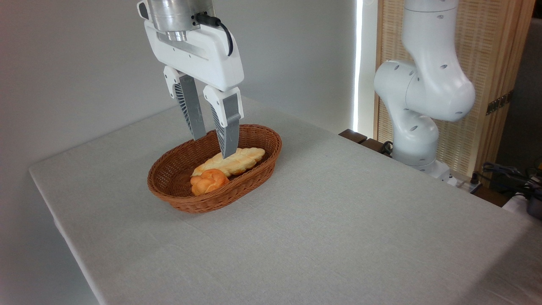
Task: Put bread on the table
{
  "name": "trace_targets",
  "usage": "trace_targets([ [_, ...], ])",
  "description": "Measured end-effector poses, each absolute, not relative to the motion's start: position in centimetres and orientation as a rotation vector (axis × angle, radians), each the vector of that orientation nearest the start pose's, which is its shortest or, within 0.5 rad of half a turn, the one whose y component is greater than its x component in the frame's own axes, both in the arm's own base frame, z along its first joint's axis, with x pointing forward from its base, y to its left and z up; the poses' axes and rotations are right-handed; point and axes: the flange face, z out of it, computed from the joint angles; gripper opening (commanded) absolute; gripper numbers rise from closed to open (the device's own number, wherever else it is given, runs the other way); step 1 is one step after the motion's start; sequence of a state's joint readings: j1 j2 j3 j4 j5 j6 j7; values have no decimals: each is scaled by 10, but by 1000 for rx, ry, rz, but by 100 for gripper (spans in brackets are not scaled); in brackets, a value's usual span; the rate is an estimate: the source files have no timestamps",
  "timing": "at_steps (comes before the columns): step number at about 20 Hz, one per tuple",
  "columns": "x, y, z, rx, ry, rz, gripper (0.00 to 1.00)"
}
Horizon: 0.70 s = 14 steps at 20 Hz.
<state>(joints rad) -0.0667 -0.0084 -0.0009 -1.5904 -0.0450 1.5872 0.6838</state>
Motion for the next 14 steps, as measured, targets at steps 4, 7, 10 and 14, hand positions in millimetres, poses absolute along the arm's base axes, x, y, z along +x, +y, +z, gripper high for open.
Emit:
trace_targets([
  [4,551,-42,617,-2964,1167,-15,100],
  [7,551,-42,614,-2966,1168,-3,100],
  [10,550,-42,613,-2967,1168,0,100],
  [14,550,-43,611,-2967,1172,4,100],
])
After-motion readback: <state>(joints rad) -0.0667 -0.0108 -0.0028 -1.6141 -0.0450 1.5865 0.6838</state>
